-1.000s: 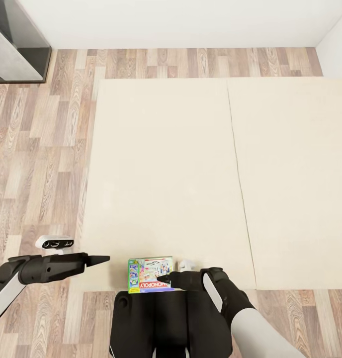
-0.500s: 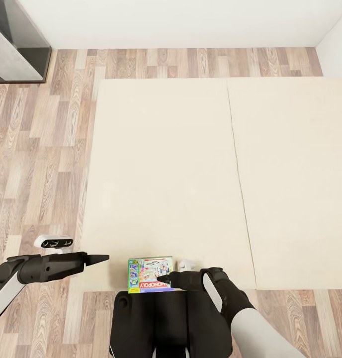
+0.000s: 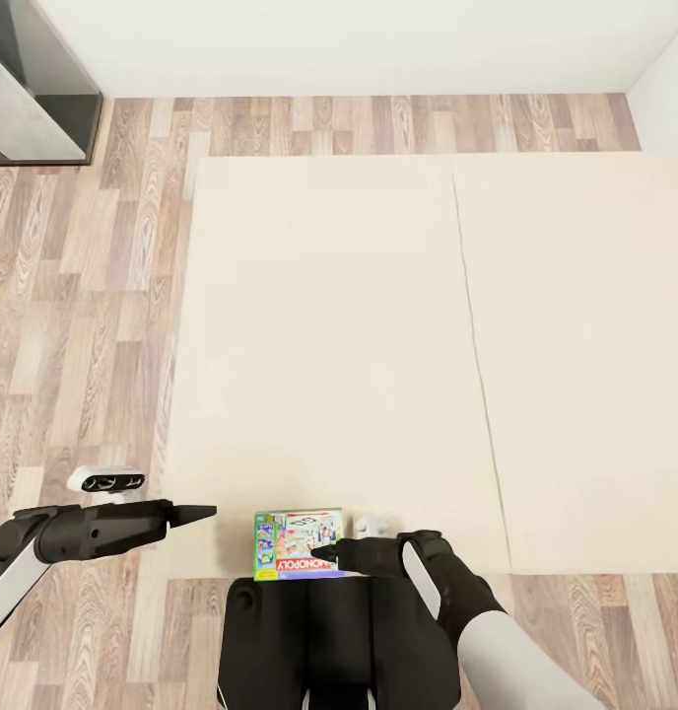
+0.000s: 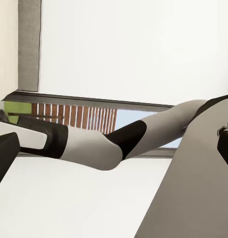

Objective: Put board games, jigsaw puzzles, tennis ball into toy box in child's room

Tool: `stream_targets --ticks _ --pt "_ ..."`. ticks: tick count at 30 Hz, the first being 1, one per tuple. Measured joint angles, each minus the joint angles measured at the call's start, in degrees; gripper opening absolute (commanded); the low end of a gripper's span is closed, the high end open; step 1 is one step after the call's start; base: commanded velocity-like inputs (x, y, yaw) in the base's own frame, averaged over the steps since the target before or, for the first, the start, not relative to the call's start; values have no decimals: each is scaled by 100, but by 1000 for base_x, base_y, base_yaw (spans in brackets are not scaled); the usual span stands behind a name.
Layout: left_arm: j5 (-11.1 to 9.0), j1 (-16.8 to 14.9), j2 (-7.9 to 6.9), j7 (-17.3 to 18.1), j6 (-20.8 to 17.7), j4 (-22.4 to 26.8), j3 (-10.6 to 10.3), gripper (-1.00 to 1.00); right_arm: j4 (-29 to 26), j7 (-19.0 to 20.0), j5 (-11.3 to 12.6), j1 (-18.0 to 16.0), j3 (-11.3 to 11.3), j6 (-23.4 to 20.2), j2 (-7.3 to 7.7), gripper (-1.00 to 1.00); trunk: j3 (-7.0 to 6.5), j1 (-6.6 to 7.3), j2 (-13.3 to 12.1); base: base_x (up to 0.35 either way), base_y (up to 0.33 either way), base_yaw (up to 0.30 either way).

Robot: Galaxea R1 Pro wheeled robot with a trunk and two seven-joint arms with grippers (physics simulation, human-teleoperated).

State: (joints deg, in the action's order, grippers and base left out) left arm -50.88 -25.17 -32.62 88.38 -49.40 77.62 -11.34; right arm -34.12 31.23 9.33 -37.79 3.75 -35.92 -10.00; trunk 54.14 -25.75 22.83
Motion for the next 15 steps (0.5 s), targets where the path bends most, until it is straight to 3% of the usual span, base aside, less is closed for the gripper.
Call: stream_targets --ticks 15 --pt "0 4 0 -1 -1 2 1 100 1 1 -6 0 0 3 0 100 0 0 0 0 193 0"
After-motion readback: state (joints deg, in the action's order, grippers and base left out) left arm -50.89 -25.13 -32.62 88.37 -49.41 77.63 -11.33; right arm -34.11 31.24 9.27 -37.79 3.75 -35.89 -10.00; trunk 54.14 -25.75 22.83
